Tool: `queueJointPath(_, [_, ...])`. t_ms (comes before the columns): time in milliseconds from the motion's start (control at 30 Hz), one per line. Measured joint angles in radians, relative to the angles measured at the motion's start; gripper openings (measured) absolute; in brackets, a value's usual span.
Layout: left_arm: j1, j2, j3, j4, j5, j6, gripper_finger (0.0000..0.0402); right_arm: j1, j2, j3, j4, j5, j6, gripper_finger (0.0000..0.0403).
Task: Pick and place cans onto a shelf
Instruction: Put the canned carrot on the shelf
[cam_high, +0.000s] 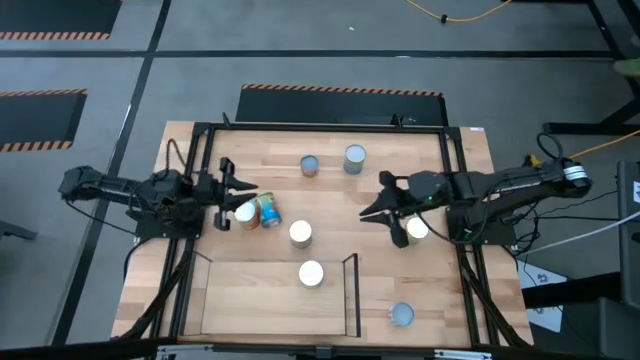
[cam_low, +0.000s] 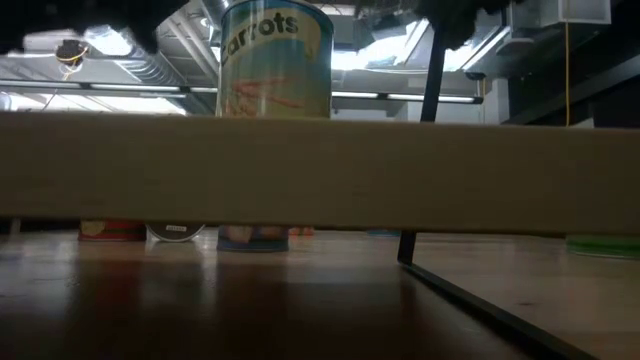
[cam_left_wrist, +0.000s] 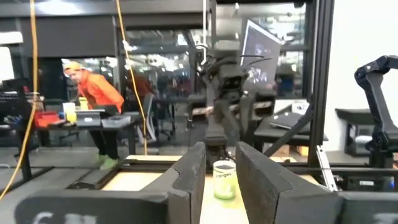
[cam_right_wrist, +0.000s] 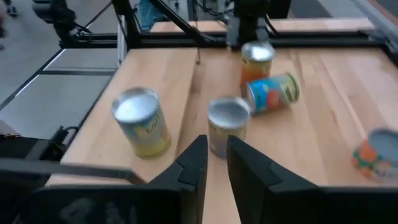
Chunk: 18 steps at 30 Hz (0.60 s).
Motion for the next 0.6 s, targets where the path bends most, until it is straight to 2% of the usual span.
queueJointPath(200, [-0.031, 0.313, 0.257, -0.021, 0.021, -0.001, 0.0082, -0.018, -0.065, -0.139, 0.081, -0.001, 0.057, 0.0065])
queueJointPath(400, [-0.047, 0.560, 0.515, -0.082, 0.162, -0.002, 0.0082, -0.017, -0.071, -0.174, 0.107, -0.003, 0.053, 0.0065])
queueJointPath(600, [-0.046, 0.736, 0.695, -0.086, 0.260, -0.006, 0.0082, -0.017, -0.071, -0.174, 0.110, -0.003, 0.050, 0.0065])
